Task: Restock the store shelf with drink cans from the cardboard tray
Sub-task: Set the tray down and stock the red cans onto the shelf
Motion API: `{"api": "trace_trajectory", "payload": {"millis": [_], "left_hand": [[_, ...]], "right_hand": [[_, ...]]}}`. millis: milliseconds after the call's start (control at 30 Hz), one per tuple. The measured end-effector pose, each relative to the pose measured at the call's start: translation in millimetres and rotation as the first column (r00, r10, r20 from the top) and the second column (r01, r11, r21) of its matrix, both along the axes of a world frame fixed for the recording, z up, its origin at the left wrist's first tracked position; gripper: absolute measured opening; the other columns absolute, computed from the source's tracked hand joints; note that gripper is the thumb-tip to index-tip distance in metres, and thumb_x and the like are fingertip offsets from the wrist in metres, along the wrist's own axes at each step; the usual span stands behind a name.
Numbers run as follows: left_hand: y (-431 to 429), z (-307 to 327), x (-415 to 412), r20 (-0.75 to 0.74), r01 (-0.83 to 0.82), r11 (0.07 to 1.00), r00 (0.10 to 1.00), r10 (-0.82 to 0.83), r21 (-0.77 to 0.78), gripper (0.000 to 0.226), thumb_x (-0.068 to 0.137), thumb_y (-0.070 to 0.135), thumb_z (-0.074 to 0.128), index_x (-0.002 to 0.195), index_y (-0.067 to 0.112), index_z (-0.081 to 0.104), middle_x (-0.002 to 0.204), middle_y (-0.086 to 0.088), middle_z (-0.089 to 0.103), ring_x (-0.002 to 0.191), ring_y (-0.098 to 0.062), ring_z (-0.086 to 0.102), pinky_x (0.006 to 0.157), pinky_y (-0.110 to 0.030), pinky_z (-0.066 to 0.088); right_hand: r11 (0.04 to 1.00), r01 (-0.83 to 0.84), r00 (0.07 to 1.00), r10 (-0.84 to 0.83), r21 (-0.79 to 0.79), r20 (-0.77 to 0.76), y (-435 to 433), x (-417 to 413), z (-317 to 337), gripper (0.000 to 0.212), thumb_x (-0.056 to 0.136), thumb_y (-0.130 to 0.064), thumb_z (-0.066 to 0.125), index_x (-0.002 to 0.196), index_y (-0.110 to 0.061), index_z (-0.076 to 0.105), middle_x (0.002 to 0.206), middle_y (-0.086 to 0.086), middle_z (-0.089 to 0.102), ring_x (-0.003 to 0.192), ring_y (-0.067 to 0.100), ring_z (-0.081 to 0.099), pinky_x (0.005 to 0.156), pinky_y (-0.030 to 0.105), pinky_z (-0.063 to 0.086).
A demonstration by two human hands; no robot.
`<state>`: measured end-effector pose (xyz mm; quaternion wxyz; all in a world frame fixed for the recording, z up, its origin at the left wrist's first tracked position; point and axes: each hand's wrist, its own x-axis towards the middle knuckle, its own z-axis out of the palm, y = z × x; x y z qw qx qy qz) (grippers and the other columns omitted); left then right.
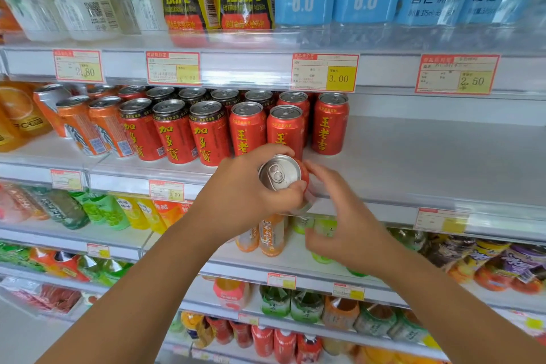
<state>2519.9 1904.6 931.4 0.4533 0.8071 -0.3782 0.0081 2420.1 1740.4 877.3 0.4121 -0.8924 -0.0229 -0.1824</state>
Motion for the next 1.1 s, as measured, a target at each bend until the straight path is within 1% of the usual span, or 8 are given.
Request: {"api": "trace_trajectory", "payload": {"millis": [67, 167, 333, 400, 600, 767, 933, 1100], "left_hand": [[-8, 2, -3, -0.002, 0.033, 0.999, 0.999, -0.034, -0.029, 0.032, 0.072, 0.04, 0.077, 0.102, 0.037, 0.065, 0.074, 0.02, 0.067, 0.064, 0.001, 0.066, 0.067, -0.024, 0.056], [-17, 3, -5, 0.053, 0.095, 0.995, 0.994, -0.093, -0.028, 0.031, 0.077, 0.035, 0.077, 0.104, 0.041, 0.064, 0.083, 0.026, 0.068, 0.075, 0.008, 0.064, 0.072, -0.015, 0.052], [-22, -15, 14, -0.123, 0.16, 0.982, 0.977, -0.172, -0.097, 0.077, 0.073, 0.063, 0.072, 0.141, 0.044, 0.041, 0.125, 0.018, 0.063, 0.095, 0.0, 0.066, 0.086, -0.025, 0.054], [-20, -32, 27, -0.017, 0.089, 0.996, 0.996, -0.088, 0.03, 0.081, 0.073, 0.068, 0.066, 0.144, 0.036, 0.042, 0.133, 0.015, 0.056, 0.113, 0.0, 0.058, 0.097, -0.023, 0.045], [-10, -94, 60, 0.483, -0.254, 0.935, 0.869, 0.108, 0.248, 0.063, 0.078, 0.068, 0.048, 0.119, 0.024, 0.067, 0.118, 0.005, 0.069, 0.111, -0.021, 0.061, 0.106, -0.041, 0.036], [-13, -114, 65, 0.547, -0.244, 0.967, 0.821, 0.163, 0.078, 0.052, 0.077, 0.058, 0.06, 0.117, 0.025, 0.065, 0.105, 0.006, 0.065, 0.103, -0.02, 0.053, 0.109, -0.042, 0.03], [-14, -118, 71, 0.536, -0.213, 0.976, 0.829, 0.162, 0.034, 0.052, 0.078, 0.062, 0.057, 0.116, 0.027, 0.066, 0.101, 0.007, 0.062, 0.102, -0.019, 0.052, 0.106, -0.042, 0.032], [-15, -120, 72, 0.556, -0.202, 0.979, 0.815, 0.166, 0.005, 0.05, 0.079, 0.06, 0.059, 0.114, 0.024, 0.066, 0.1, 0.006, 0.062, 0.102, -0.02, 0.053, 0.109, -0.038, 0.027]], "right_hand": [[0.999, 0.023, 0.998, -0.025, 0.035, 0.056, 4, 4, -5, 0.092, 0.074, -0.032, 0.08, 0.147, -0.037, 0.024, 0.142, -0.023, 0.034, 0.129, -0.008, 0.037, 0.101, 0.007, 0.034], [0.991, 0.132, 0.974, -0.135, 0.03, 0.179, 0, 12, 2, 0.08, 0.073, -0.043, 0.079, 0.139, -0.043, 0.033, 0.131, -0.028, 0.044, 0.123, -0.002, 0.046, 0.098, 0.017, 0.042], [0.953, 0.276, 0.931, -0.297, 0.124, 0.212, -12, 22, 14, 0.063, 0.067, -0.047, 0.081, 0.119, -0.051, 0.044, 0.115, -0.029, 0.059, 0.107, -0.005, 0.056, 0.089, 0.019, 0.048], [0.913, 0.375, 0.896, -0.402, 0.161, 0.189, -21, 31, 16, 0.067, 0.065, -0.048, 0.083, 0.121, -0.043, 0.047, 0.112, -0.022, 0.063, 0.103, 0.0, 0.06, 0.089, 0.024, 0.049], [0.848, 0.523, 0.845, -0.529, 0.09, 0.076, -46, 58, 21, 0.07, 0.064, -0.05, 0.082, 0.124, -0.026, 0.053, 0.112, -0.01, 0.067, 0.097, 0.01, 0.063, 0.09, 0.035, 0.051], [0.848, 0.522, 0.851, -0.525, 0.089, 0.01, -50, 64, 11, 0.068, 0.07, -0.051, 0.078, 0.126, -0.025, 0.05, 0.118, -0.009, 0.063, 0.104, 0.01, 0.06, 0.089, 0.03, 0.046], [0.864, 0.494, 0.869, -0.493, 0.098, -0.034, -52, 67, 3, 0.086, 0.069, -0.048, 0.079, 0.137, -0.031, 0.029, 0.118, -0.013, 0.054, 0.103, 0.01, 0.059, 0.092, 0.032, 0.046], [0.855, 0.483, 0.871, -0.492, 0.19, 0.001, -56, 67, 3, 0.082, 0.06, -0.041, 0.088, 0.117, -0.035, 0.03, 0.117, -0.009, 0.051, 0.1, 0.005, 0.058, 0.086, 0.028, 0.048]]}}
